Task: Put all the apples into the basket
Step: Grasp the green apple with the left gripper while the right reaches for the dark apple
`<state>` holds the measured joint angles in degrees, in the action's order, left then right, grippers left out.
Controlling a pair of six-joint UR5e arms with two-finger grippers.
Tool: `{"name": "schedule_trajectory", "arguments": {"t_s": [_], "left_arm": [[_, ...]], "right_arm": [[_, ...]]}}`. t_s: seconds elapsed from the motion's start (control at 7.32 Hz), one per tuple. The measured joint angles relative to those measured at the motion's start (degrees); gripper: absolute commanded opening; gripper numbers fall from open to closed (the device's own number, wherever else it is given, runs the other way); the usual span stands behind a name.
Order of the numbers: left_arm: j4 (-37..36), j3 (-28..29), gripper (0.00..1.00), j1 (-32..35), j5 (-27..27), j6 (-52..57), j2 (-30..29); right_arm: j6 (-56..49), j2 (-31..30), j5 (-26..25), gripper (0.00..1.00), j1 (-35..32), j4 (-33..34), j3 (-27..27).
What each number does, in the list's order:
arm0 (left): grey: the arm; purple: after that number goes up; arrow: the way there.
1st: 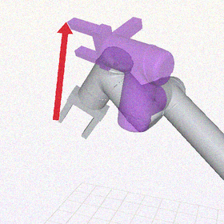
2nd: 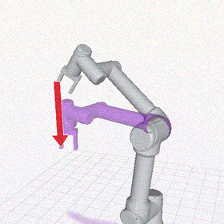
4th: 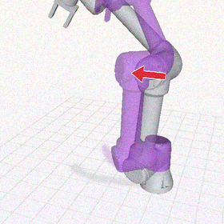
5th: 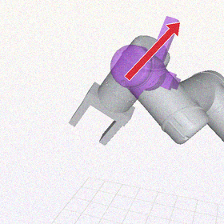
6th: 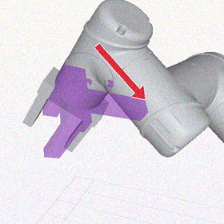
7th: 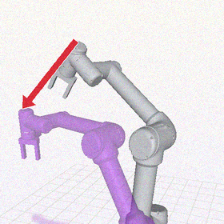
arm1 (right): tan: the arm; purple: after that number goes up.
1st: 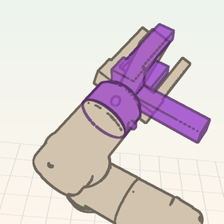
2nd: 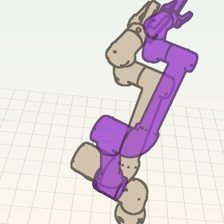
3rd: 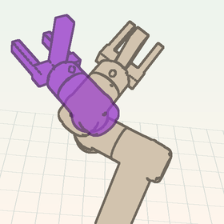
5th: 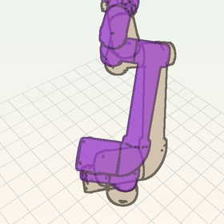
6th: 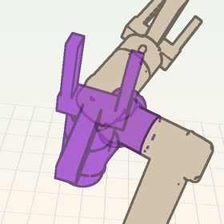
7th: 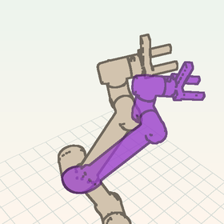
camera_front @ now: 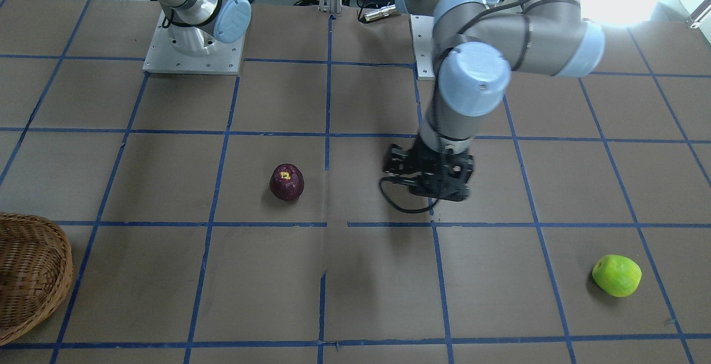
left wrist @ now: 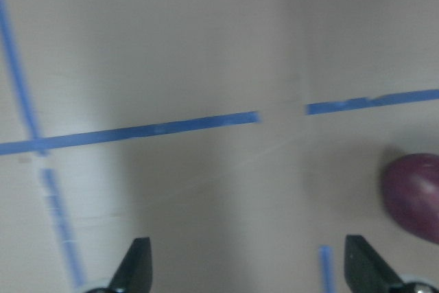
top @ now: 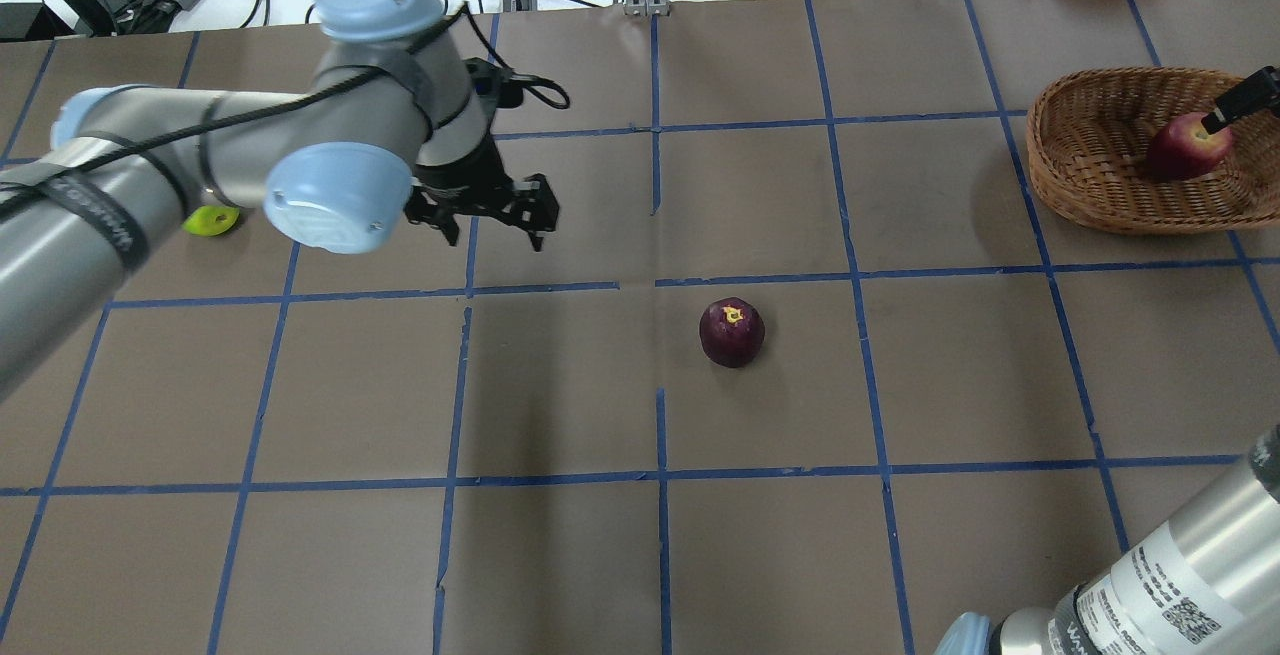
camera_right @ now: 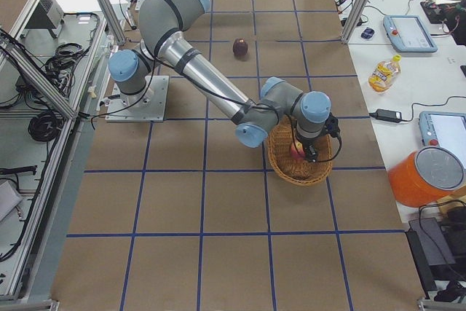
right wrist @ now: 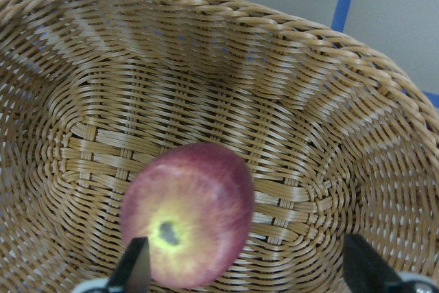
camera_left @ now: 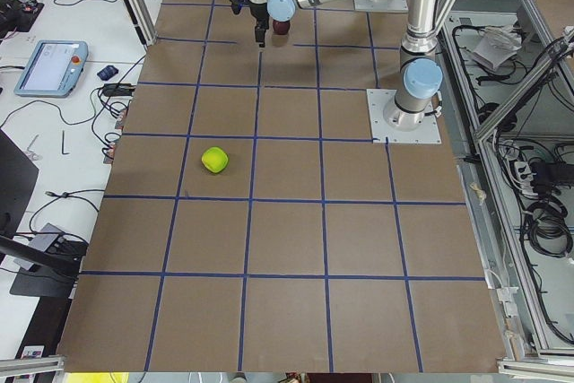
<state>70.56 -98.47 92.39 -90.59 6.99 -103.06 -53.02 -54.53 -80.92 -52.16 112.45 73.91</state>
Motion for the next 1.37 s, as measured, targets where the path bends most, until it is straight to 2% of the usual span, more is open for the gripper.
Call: {"name": "schedule_trajectory", "arguments": {"t_s": [0.27, 0.55, 0.68, 0.96, 1.23, 1.37], "left_arm": [[0.50, 3.68, 1.00, -12.76, -4.36, 18.04, -0.78], [-0.90, 9.57, 1.00, -19.57, -4.99, 39.81, -5.63], [-3.41, 11.28, 1.00, -22.49, -4.26, 48.55, -8.54], [-9.46, 12.80, 1.00, -26.67, 1.08, 56.21, -14.47], [-13.29, 13.69, 1.00, -28.54, 2.66, 59.65, -18.88], [-13.91, 13.99, 1.00, -29.71, 2.84, 61.50, -20.13]], "right_arm": [[-1.32, -0.63, 0.72, 1.00, -0.68, -0.16, 0.11], [2.45, -4.82, 0.92, 1.00, -5.06, -5.70, 0.74], [8.98, -7.76, 0.76, 1.00, -9.63, -9.26, 2.04], [23.73, -14.89, 0.11, 1.00, -22.16, -11.26, 8.86], [39.74, -20.27, 0.04, 1.00, -35.00, -3.65, 18.34], [47.97, -20.91, -0.44, 1.00, -41.15, 0.41, 21.46]]}}
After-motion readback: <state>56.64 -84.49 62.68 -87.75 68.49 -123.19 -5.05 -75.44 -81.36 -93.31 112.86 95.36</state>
